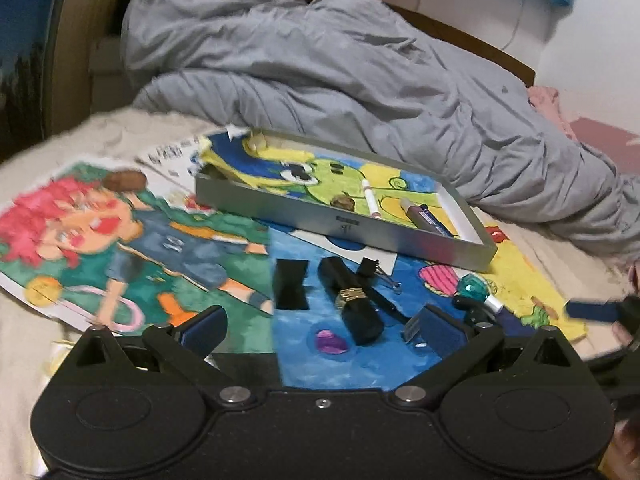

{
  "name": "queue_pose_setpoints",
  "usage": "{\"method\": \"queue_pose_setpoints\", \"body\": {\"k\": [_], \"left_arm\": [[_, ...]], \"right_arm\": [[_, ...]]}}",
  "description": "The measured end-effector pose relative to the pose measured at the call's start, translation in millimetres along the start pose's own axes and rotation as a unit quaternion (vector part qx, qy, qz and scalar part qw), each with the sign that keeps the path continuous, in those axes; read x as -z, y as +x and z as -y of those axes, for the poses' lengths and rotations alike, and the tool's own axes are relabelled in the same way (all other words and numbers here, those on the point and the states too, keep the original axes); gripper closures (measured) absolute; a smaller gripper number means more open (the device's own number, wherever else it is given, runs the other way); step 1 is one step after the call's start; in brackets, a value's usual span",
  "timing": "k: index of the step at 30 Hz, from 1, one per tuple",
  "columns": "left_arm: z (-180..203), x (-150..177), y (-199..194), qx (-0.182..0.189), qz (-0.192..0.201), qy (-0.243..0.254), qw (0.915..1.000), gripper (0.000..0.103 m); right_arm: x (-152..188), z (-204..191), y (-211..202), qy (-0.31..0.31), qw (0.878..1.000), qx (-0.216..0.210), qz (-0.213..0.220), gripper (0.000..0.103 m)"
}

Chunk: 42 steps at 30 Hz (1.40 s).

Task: Organize rigid objects
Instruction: 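Close the left tool on the black lipstick tube while the right tool grasps the black earhook earbud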

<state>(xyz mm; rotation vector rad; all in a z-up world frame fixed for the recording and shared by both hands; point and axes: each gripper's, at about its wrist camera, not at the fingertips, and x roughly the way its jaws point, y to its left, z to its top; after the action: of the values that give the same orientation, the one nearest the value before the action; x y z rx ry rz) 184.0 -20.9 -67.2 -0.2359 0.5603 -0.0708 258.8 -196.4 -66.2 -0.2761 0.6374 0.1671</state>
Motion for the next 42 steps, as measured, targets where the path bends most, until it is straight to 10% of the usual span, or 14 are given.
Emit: {"method": "queue_pose_setpoints", "body": {"k": [18, 30, 42], "left_arm": [[10.9, -13.0, 63.6, 0.037, -0.06, -0.015, 0.9974, 0.026], [17.3, -16.5, 72.9, 0.019, -0.073, 0.007, 0.9971, 0.064], [20.3, -1.3, 54.3, 0.034, -0.073, 0.003, 0.9968, 0.079]], "right_arm": [[2.6, 9.7, 45.6, 0.062, 0.997, -0.055, -0.001, 0.014], [0.5, 0.7, 41.8, 0.068, 0.995, -0.068, 0.017, 0.069], [-0.6, -8.7, 30.4, 0.045, 0.996, -0.074, 0.021, 0.07]]}}
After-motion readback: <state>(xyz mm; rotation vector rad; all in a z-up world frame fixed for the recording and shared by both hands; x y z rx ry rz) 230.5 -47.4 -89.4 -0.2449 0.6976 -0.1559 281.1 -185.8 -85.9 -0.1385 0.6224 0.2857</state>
